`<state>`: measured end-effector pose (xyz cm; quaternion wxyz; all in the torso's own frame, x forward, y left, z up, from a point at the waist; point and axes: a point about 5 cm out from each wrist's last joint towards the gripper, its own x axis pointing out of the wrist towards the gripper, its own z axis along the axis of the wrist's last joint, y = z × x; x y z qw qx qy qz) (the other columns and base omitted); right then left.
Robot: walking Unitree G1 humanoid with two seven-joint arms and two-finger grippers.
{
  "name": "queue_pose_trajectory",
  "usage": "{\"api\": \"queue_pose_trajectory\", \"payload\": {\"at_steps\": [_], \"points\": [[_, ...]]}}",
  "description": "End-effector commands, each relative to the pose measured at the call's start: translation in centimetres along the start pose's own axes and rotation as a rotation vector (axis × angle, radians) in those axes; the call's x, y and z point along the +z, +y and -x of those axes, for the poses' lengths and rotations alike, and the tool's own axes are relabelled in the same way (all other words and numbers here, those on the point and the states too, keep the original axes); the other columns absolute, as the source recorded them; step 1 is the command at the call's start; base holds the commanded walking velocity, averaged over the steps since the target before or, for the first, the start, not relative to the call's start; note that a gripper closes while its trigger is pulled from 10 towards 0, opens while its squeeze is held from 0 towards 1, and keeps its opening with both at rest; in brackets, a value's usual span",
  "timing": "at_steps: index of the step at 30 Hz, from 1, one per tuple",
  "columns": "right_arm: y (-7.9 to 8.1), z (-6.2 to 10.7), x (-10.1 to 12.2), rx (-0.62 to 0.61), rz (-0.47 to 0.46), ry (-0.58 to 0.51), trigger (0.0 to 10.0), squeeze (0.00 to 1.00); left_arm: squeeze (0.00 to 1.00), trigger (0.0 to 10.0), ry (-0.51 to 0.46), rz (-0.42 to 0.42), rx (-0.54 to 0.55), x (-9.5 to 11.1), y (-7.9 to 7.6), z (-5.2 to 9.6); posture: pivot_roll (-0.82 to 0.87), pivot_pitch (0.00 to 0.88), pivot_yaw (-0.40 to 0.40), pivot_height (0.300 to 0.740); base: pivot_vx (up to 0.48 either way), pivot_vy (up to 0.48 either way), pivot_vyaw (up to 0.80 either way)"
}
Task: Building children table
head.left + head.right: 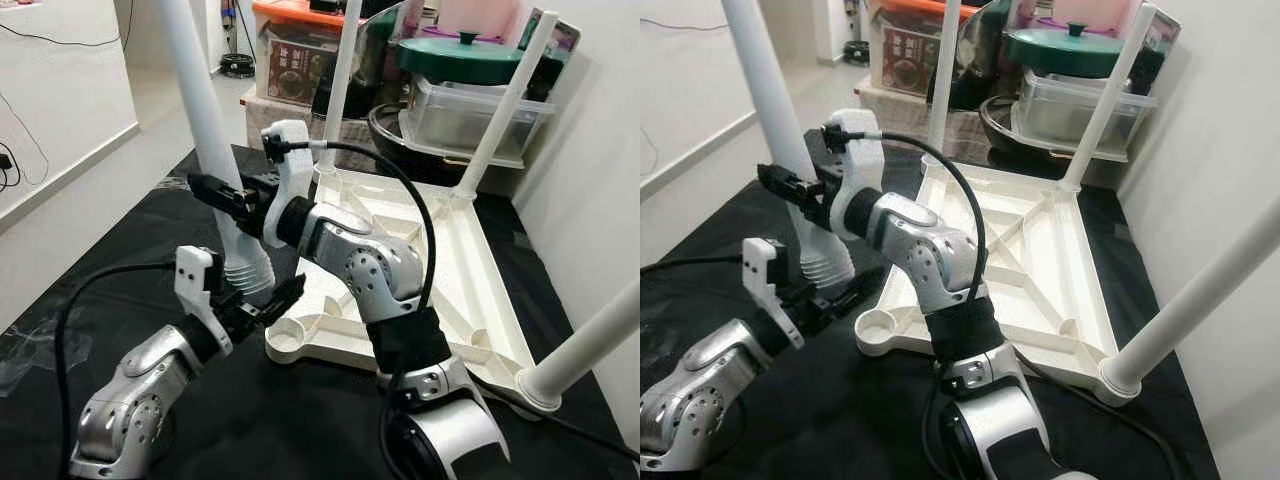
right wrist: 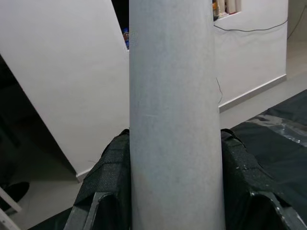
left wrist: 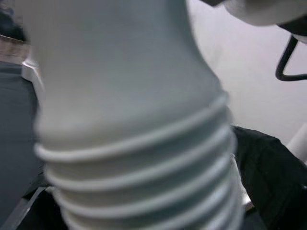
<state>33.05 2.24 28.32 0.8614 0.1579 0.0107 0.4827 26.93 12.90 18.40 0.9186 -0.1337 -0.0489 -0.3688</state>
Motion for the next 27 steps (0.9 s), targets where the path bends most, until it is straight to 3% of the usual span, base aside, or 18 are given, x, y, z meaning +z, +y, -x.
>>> {"api": "queue_pose_trajectory", "payload": {"at_steps": [1,10,11,12,13,14,15,16,17,18,27], "points": [[2.4,-1.3,-2.4,0.076,-0.126,0.004,0.0,0.00,0.00,10.0,0.003,0.015,-0.076,0.0,-1.2,-0.8,0.06,0.000,-0.113,0.740,0.000,0.000,0.00],[2.5,-1.0,-2.7,0.072,-0.131,0.007,0.0,0.00,0.00,10.0,-0.043,-0.004,-0.015,0.8,-0.2,-0.6,0.06,0.000,-0.111,0.740,0.000,0.000,0.00],[2.4,-0.8,-2.8,0.071,-0.131,0.010,0.0,0.00,0.00,7.4,-0.069,-0.004,0.015,1.3,0.2,-0.5,0.06,0.000,-0.111,0.740,0.000,0.000,0.00],[2.4,-0.8,-2.8,0.071,-0.131,0.010,0.0,0.00,0.00,7.4,-0.069,-0.004,0.015,1.3,0.2,-0.5,0.06,0.000,-0.111,0.740,0.000,0.000,0.00],[2.3,-0.6,-3.0,0.069,-0.128,0.014,0.0,0.00,0.00,6.5,-0.093,-0.005,0.030,1.8,0.5,-0.4,0.06,0.000,-0.110,0.740,0.000,0.000,0.00],[2.3,-0.6,-3.0,0.069,-0.128,0.014,0.0,0.00,0.00,6.5,-0.093,-0.005,0.030,1.8,0.5,-0.4,0.06,0.000,-0.110,0.740,0.000,0.000,0.00],[2.1,-0.4,-3.3,0.062,-0.124,0.021,0.0,0.00,0.00,4.2,-0.110,-0.010,0.036,2.2,0.6,-0.3,0.06,0.000,-0.111,0.740,0.000,0.000,0.00],[2.1,-0.4,-3.3,0.062,-0.124,0.021,0.0,0.00,0.00,4.2,-0.110,-0.010,0.036,2.2,0.6,-0.3,0.06,0.000,-0.111,0.740,0.000,0.000,0.00],[1.9,-0.3,-3.5,0.057,-0.122,0.027,0.0,0.00,0.00,1.3,-0.121,-0.014,0.038,2.5,0.7,-0.2,0.07,0.000,-0.111,0.740,0.000,0.000,0.00],[1.8,-0.2,-3.6,0.052,-0.120,0.030,0.0,0.00,0.00,0.0,-0.128,-0.015,0.033,2.6,0.6,-0.1,0.07,0.000,-0.110,0.740,0.000,0.000,0.00],[1.7,-0.2,-3.2,0.052,-0.115,0.014,0.0,0.00,0.00,0.0,-0.115,-0.016,0.017,2.1,0.3,-0.1,0.07,0.000,-0.107,0.740,0.000,0.000,0.00]]}}
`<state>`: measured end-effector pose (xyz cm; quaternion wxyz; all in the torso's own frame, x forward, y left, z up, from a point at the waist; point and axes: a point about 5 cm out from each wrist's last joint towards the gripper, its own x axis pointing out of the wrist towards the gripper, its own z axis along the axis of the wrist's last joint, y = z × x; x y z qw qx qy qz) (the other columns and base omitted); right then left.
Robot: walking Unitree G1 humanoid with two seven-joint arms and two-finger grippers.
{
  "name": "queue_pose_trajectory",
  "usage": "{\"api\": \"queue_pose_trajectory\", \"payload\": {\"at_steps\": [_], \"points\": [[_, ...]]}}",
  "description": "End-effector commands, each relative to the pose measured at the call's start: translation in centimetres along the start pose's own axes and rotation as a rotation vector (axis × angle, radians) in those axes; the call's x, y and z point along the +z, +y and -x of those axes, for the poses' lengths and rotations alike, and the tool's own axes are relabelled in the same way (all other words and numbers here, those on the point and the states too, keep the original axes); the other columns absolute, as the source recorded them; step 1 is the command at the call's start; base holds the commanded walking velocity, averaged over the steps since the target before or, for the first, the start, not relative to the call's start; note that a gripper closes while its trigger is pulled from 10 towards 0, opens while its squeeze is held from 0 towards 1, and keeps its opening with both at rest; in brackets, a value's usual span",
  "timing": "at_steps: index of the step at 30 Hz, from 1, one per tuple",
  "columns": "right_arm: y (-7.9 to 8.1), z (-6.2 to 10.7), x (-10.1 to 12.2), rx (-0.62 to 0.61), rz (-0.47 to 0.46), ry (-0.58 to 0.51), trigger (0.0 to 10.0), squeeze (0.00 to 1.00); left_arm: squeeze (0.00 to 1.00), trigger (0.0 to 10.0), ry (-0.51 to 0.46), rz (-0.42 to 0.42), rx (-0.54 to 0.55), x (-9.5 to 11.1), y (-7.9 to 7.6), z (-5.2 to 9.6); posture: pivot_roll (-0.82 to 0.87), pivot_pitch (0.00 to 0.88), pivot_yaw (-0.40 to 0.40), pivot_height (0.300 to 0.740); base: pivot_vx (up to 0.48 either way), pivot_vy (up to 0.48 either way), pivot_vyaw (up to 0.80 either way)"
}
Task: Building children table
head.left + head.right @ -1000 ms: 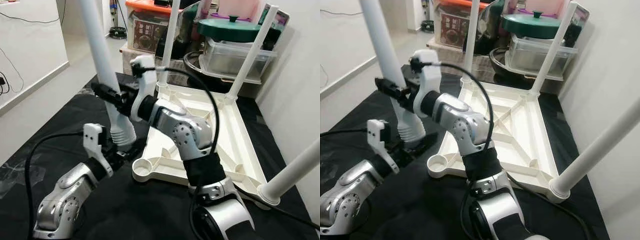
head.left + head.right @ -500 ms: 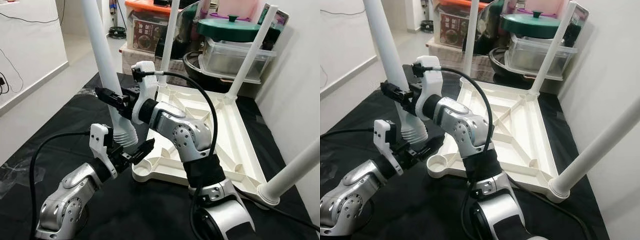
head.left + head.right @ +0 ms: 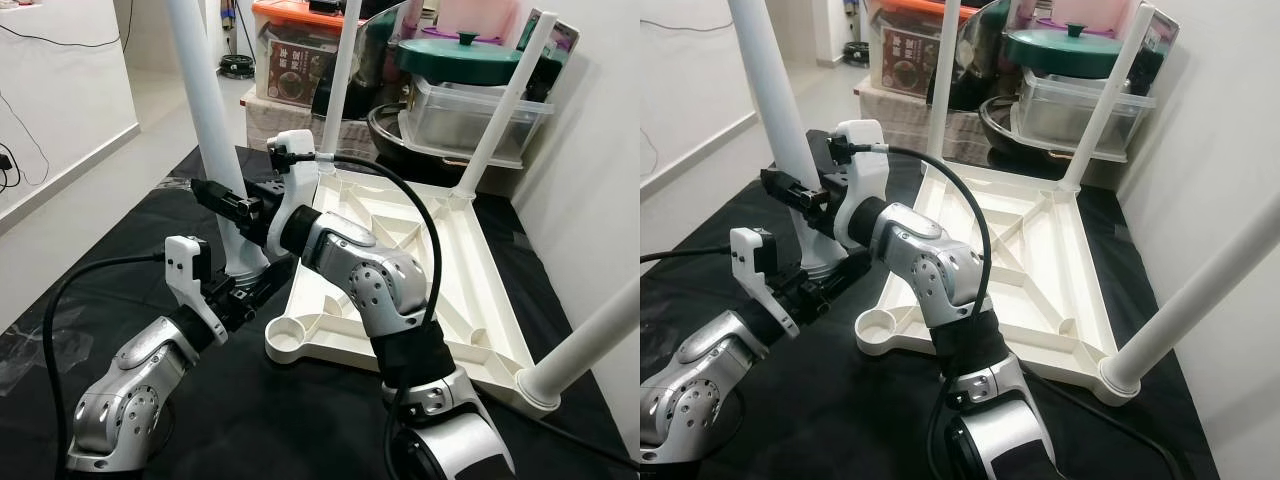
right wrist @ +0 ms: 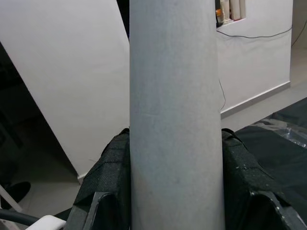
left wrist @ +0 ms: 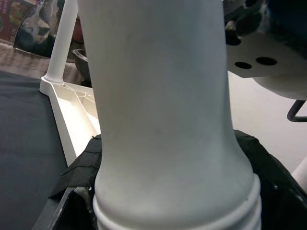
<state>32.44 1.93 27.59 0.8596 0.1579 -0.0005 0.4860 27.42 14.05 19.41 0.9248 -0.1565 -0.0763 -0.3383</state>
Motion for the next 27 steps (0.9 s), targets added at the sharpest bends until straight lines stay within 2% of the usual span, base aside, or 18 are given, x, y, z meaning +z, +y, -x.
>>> {"api": "queue_pose_trajectory", "payload": {"at_steps": [1,2,3,4,5,6,8,10,12,14,15,16,21,22,27], "points": [[1.6,-0.9,-2.5,0.044,-0.122,0.029,0.0,0.00,0.00,0.0,-0.035,-0.037,-0.040,0.7,-0.7,-0.3,0.07,0.000,-0.107,0.740,0.000,0.000,0.00],[1.6,-0.9,-2.5,0.044,-0.122,0.029,0.0,0.00,0.00,0.0,-0.035,-0.037,-0.040,0.7,-0.7,-0.3,0.07,0.000,-0.107,0.740,0.000,0.000,0.00],[1.5,-0.9,-2.4,0.032,-0.110,0.037,9.9,0.00,0.00,0.0,-0.022,-0.055,-0.037,0.7,-0.7,-0.3,0.07,0.000,-0.107,0.740,0.000,0.000,0.00],[1.4,-1.0,-2.4,0.030,-0.109,0.043,10.0,0.00,0.00,1.0,-0.008,-0.066,-0.035,0.6,-0.6,-0.3,0.07,0.000,-0.107,0.740,0.000,0.000,0.00],[1.2,-0.9,-2.2,0.026,-0.117,0.036,10.0,0.00,0.00,10.0,0.013,-0.089,-0.033,0.5,-0.6,-0.3,0.07,0.000,-0.107,0.740,0.000,0.000,0.00],[1.0,-0.8,-2.0,0.024,-0.118,0.031,10.0,1.00,0.00,10.0,0.051,-0.133,-0.041,0.3,-0.6,-0.1,0.07,0.000,-0.105,0.740,0.000,0.000,0.00],[1.0,-0.8,-2.0,0.024,-0.118,0.031,10.0,1.00,0.00,10.0,0.051,-0.133,-0.041,0.3,-0.6,-0.1,0.07,0.000,-0.105,0.740,0.000,0.000,0.00],[1.0,-0.6,-1.6,0.061,-0.125,0.034,10.0,1.00,0.00,10.0,0.130,-0.217,-0.079,-0.1,-0.7,0.7,0.07,0.000,-0.105,0.740,0.000,0.000,0.00],[1.0,-0.6,-1.6,0.061,-0.125,0.034,10.0,1.00,0.00,10.0,0.130,-0.217,-0.079,-0.1,-0.7,0.7,0.07,0.000,-0.105,0.740,0.000,0.000,0.00],[1.4,-0.2,-1.5,0.130,-0.117,0.057,10.0,1.00,0.00,10.0,0.206,-0.284,-0.116,-0.3,-0.7,1.8,0.07,0.000,-0.104,0.740,0.000,0.000,0.00],[1.4,-0.2,-1.5,0.130,-0.117,0.057,10.0,1.00,0.00,10.0,0.206,-0.284,-0.116,-0.3,-0.7,1.8,0.07,0.000,-0.104,0.740,0.000,0.000,0.00],[1.4,0.1,-1.5,0.151,-0.112,0.067,10.0,0.00,0.00,10.0,0.255,-0.321,-0.134,-0.4,-0.5,2.8,0.08,0.000,-0.107,0.740,0.000,0.000,0.00],[1.2,0.4,-1.4,0.172,-0.132,0.062,10.0,0.00,0.00,10.0,0.327,-0.365,-0.159,-0.6,-0.2,4.0,0.09,0.000,-0.105,0.740,0.000,0.000,0.00],[1.3,0.4,-1.3,0.192,-0.162,0.056,0.0,0.00,0.00,10.0,0.361,-0.383,-0.176,-0.8,-0.2,4.6,0.08,0.000,-0.103,0.740,0.000,0.000,0.00],[1.8,0.5,-1.2,0.232,-0.218,0.044,0.0,0.00,0.00,10.0,0.413,-0.419,-0.200,-1.1,0.0,5.2,0.09,0.000,-0.103,0.740,0.000,0.000,0.00]]}}
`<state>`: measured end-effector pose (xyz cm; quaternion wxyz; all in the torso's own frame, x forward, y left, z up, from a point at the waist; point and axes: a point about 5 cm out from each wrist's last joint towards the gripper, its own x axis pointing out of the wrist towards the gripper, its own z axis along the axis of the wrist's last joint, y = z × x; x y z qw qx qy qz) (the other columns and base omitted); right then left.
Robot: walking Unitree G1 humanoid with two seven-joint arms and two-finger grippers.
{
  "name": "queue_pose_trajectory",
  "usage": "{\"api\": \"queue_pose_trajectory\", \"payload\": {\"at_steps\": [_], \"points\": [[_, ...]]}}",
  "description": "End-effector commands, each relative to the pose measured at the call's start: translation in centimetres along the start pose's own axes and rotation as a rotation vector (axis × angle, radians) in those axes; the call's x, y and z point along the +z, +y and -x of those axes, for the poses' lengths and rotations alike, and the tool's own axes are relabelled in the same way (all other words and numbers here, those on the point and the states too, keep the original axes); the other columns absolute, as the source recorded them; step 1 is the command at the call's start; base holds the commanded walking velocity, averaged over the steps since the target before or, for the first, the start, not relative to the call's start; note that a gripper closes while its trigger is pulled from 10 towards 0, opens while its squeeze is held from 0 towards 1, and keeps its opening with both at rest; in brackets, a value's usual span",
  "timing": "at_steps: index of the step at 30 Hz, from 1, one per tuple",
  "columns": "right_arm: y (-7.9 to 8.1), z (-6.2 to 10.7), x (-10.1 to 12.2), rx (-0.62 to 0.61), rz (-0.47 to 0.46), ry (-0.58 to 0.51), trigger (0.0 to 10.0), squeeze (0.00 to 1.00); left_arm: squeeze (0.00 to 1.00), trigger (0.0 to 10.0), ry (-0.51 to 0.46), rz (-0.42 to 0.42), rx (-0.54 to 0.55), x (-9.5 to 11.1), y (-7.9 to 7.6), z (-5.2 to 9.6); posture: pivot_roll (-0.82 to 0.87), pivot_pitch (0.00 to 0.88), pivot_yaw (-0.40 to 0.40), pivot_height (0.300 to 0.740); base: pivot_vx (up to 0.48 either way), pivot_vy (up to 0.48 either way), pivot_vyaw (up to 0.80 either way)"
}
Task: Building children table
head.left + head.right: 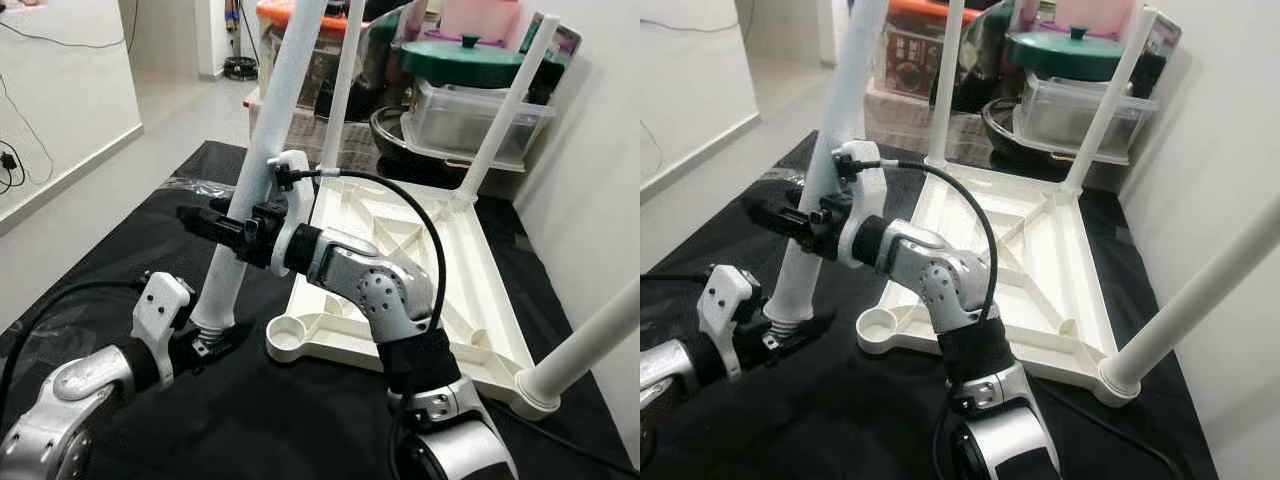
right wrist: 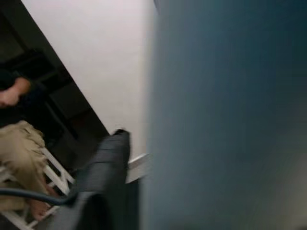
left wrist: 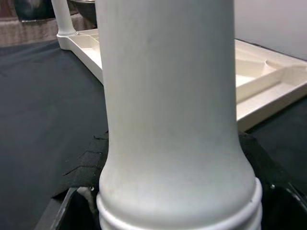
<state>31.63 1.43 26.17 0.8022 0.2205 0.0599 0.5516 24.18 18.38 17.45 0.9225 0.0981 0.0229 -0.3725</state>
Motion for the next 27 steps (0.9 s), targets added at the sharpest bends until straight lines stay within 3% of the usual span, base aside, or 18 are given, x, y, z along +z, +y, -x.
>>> {"api": "queue_pose_trajectory", "payload": {"at_steps": [1,10,11,12,18,21,23,27], "points": [[1.6,-0.8,-0.1,0.084,-0.029,-0.014,0.0,0.00,0.00,10.0,0.018,-0.039,-0.125,0.0,-1.6,-0.7,0.09,0.000,-0.103,0.740,0.000,0.000,0.00],[1.6,-0.8,-0.1,0.084,-0.108,-0.043,0.0,0.00,0.00,10.0,0.025,-0.081,-0.140,-0.1,-1.5,-0.5,0.09,0.000,-0.097,0.740,0.000,0.000,0.00],[1.6,-0.7,0.0,0.082,-0.118,-0.048,0.0,0.00,0.58,10.0,0.016,-0.090,-0.116,0.1,-1.2,-0.4,0.09,0.000,-0.097,0.740,0.000,0.000,0.00],[1.4,-0.6,0.1,0.075,-0.124,-0.055,0.0,0.00,1.00,10.0,-0.011,-0.089,-0.065,0.4,-0.6,-0.4,0.09,0.000,-0.097,0.740,0.000,0.000,0.00],[0.4,-0.1,1.5,0.023,-0.091,-0.110,0.0,0.00,1.00,10.0,-0.105,-0.075,0.029,1.8,0.2,0.0,0.09,0.000,-0.097,0.740,0.000,0.000,0.00],[-0.7,0.4,2.8,-0.044,-0.045,-0.161,0.0,0.00,1.00,10.0,-0.146,-0.068,0.060,2.6,0.1,0.2,0.10,0.000,-0.099,0.740,0.000,0.000,0.00],[-2.8,1.6,4.9,-0.168,0.032,-0.244,0.0,0.00,1.00,10.0,-0.195,-0.050,0.155,3.4,0.3,0.4,0.10,0.000,-0.103,0.740,0.000,0.000,0.00],[-4.0,2.8,6.7,-0.246,0.093,-0.326,0.0,0.00,1.00,10.0,-0.208,-0.026,0.222,3.4,0.3,0.6,0.10,0.000,-0.107,0.740,0.000,0.000,0.00]]}}
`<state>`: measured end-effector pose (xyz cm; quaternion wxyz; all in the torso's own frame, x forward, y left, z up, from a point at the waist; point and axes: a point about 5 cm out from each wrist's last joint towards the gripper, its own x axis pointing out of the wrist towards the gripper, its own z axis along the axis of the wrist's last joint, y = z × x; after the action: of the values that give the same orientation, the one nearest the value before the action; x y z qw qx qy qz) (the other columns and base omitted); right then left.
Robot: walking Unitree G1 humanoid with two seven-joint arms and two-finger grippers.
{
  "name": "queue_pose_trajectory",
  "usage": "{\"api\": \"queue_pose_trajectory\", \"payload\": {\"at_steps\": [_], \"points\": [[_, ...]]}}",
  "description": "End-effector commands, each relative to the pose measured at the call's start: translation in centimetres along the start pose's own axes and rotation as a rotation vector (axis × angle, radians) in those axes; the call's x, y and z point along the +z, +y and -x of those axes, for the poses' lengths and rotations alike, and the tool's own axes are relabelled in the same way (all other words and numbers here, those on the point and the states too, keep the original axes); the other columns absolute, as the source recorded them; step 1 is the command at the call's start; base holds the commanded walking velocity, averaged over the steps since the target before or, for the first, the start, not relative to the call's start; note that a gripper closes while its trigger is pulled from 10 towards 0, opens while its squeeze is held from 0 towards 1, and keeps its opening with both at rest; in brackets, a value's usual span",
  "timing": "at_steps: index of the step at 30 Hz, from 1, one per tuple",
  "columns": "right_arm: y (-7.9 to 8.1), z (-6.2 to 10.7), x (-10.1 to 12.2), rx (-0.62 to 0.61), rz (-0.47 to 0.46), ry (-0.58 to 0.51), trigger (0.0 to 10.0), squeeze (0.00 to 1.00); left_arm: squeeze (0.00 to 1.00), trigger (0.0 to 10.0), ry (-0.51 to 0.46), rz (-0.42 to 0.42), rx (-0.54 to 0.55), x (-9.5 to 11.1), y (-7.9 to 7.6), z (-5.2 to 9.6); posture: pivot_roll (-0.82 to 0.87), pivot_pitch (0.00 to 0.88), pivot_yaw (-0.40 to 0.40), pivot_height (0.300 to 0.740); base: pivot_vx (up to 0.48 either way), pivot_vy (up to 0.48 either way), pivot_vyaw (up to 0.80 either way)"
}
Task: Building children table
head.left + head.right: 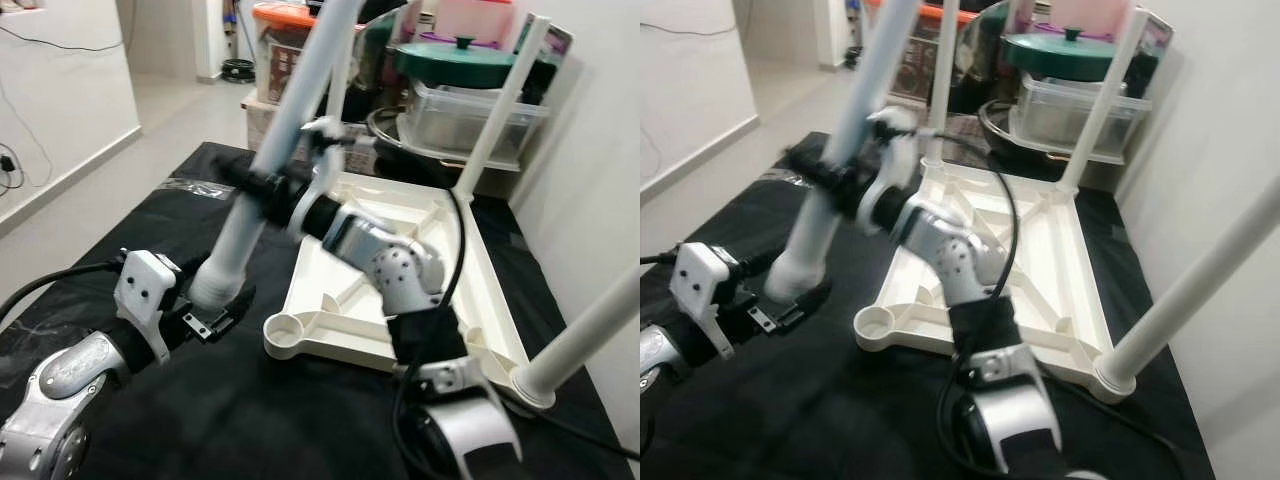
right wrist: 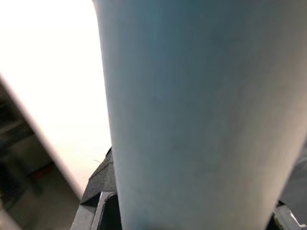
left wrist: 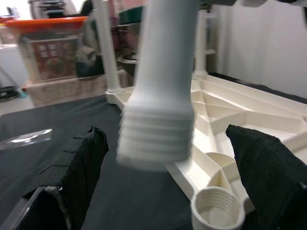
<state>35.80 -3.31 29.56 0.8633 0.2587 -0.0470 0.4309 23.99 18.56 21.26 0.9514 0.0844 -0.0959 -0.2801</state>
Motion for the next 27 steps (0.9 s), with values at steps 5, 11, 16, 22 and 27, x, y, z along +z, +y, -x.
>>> {"api": "queue_pose_trajectory", "payload": {"at_steps": [5,11,16,22,27], "points": [[-2.1,1.0,3.0,-0.072,0.093,-0.132,0.0,0.00,0.00,10.0,0.020,0.089,-0.014,-0.7,-2.1,0.7,0.11,0.000,-0.110,0.740,0.000,0.000,0.00],[-1.2,1.3,5.6,0.108,0.035,-0.227,0.0,0.00,0.00,10.0,0.092,0.142,-0.034,-2.1,-4.2,1.5,0.11,0.000,-0.115,0.740,0.000,0.000,0.00],[1.5,1.3,6.6,0.314,-0.014,-0.289,0.0,0.00,0.00,10.0,0.129,0.159,-0.026,-2.9,-4.6,1.5,0.11,0.000,-0.116,0.740,0.000,0.000,0.00],[4.5,1.8,7.3,0.504,-0.001,-0.330,0.0,0.00,0.00,10.0,0.134,0.176,-0.021,-3.1,-5.0,1.3,0.10,0.000,-0.109,0.740,0.000,0.000,0.00],[6.2,2.4,7.6,0.644,0.060,-0.320,0.0,0.00,0.00,10.0,0.142,0.185,-0.017,-3.4,-5.1,1.3,0.10,0.000,-0.108,0.740,0.000,0.000,0.00]]}}
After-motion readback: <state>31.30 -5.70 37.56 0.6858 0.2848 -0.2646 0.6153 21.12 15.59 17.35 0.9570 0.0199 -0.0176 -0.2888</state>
